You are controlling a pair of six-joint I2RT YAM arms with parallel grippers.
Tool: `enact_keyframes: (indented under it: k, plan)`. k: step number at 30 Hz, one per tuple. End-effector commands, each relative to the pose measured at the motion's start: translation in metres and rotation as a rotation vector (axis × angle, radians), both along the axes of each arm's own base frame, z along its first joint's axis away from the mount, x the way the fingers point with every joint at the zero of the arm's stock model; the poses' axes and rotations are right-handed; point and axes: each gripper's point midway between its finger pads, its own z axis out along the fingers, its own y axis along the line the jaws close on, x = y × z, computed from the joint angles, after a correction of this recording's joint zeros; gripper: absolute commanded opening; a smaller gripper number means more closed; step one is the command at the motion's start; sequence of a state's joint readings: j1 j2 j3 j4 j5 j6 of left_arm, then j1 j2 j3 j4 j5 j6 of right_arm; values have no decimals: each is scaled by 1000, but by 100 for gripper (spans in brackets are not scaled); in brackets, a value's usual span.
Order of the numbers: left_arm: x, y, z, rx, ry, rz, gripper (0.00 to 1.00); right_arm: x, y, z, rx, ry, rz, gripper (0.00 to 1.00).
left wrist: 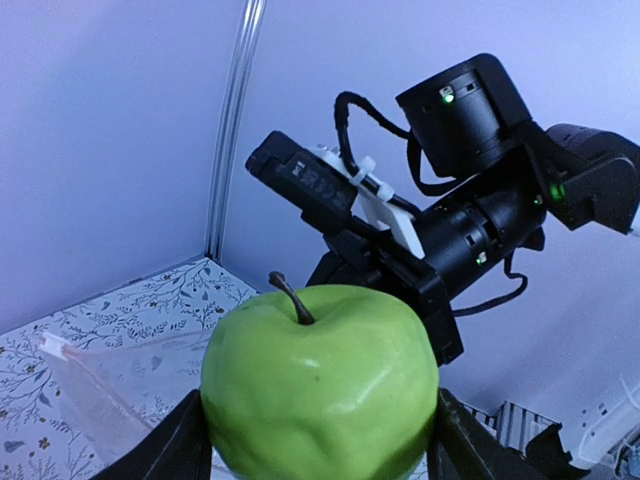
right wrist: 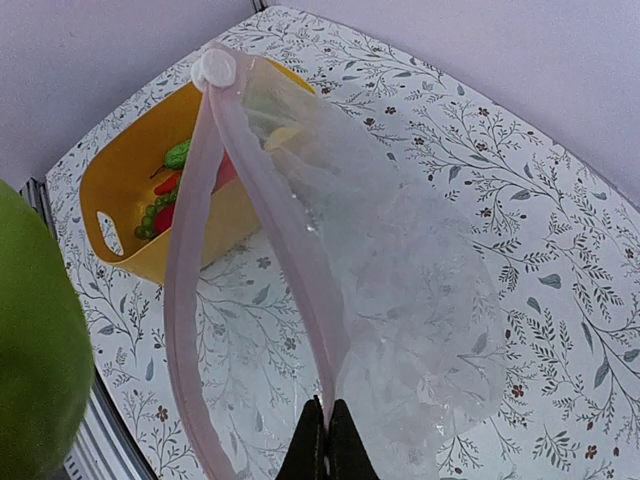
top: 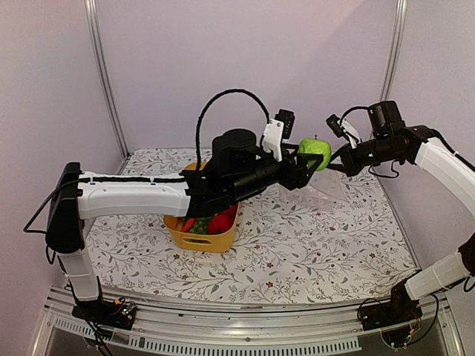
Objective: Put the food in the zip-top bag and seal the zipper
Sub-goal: Place the fake vegetable in the zipper food storage bag.
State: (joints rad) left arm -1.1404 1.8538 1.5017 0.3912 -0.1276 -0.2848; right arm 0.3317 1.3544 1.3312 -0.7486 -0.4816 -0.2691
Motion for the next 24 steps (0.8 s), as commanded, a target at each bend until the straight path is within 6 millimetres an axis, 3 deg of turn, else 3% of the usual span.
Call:
enact_keyframes:
  k: [1,9,15,19,21,24]
  plan:
    - [9,-9,-5,-25,16,63,32,0,8,11,55,36,5,0]
    - [39,-7,-52,67,87,227,33,-3,7,19,68,22,-2,0]
    - [63,-4,-78,143,181,348,42,-9,7,25,81,10,5,0]
    - [66,-7,-81,149,197,356,70,-10,6,29,86,2,-2,0]
    - [65,-9,-77,146,193,349,98,-9,4,29,84,2,-11,0]
    - [61,-14,-64,135,165,313,100,-3,-1,26,84,10,-35,0]
